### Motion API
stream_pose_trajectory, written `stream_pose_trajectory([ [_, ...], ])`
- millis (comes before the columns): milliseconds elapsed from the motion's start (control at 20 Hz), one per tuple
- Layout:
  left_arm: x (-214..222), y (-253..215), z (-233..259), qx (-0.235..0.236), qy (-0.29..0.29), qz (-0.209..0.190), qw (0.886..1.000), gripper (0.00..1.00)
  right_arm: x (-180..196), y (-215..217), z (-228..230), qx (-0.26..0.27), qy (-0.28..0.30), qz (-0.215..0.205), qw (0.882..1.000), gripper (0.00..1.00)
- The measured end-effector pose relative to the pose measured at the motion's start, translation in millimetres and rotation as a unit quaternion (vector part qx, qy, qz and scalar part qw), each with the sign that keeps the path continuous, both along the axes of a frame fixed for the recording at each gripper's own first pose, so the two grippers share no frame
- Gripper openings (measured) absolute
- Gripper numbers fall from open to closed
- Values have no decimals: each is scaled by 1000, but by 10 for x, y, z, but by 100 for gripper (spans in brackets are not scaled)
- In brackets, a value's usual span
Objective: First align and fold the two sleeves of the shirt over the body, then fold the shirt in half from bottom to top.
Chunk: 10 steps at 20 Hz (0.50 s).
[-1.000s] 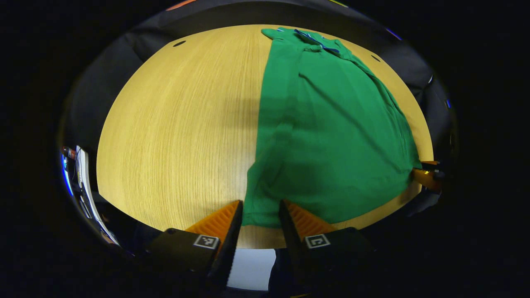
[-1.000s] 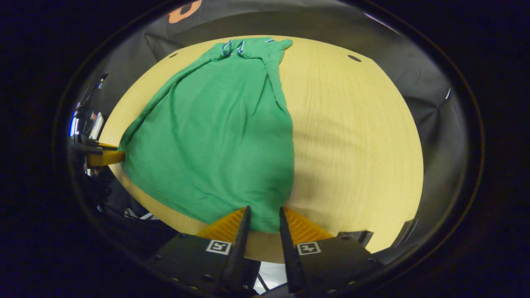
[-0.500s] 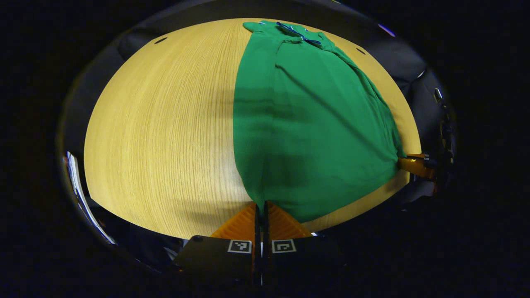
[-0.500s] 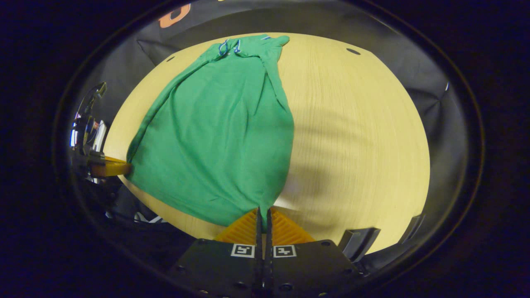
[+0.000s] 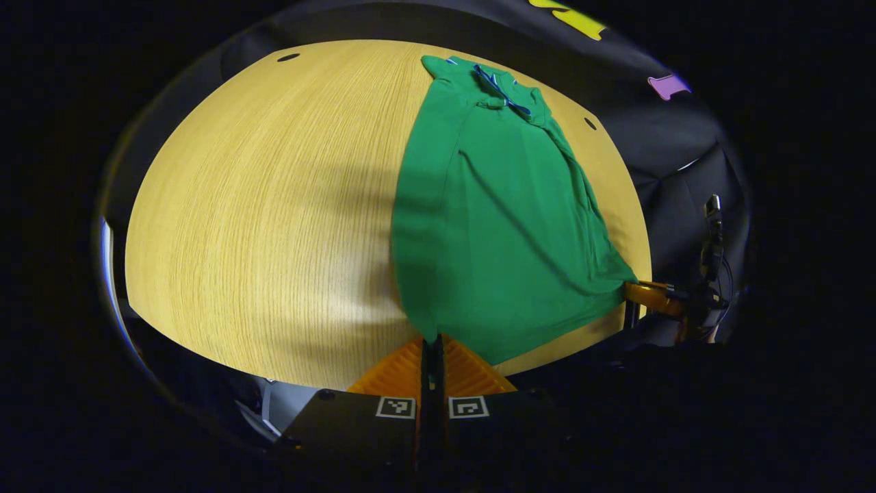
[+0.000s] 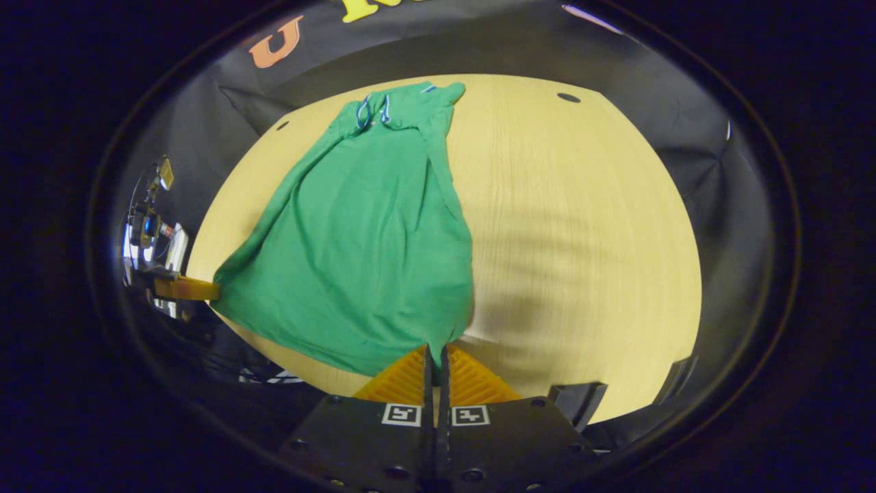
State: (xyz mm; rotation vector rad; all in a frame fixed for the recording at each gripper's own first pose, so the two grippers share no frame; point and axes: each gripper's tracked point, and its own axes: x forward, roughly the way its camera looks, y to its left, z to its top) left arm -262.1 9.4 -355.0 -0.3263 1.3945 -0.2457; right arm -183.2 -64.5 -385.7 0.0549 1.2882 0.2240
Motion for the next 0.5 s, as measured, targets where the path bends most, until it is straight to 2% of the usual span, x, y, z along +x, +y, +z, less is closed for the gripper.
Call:
stream_pose_trajectory([
  [300, 392, 31, 404, 0, -51, -13, 999, 4, 207, -27, 161, -3, -27, 28, 999, 1],
  [350, 317, 49, 424, -1, -57, -13, 998, 4, 260, -41, 185, -3, -30, 31, 999, 2],
  [500, 613, 98, 501, 2, -75, -20, 997, 4, 430, -28, 293, 2, -45, 38, 998, 1],
])
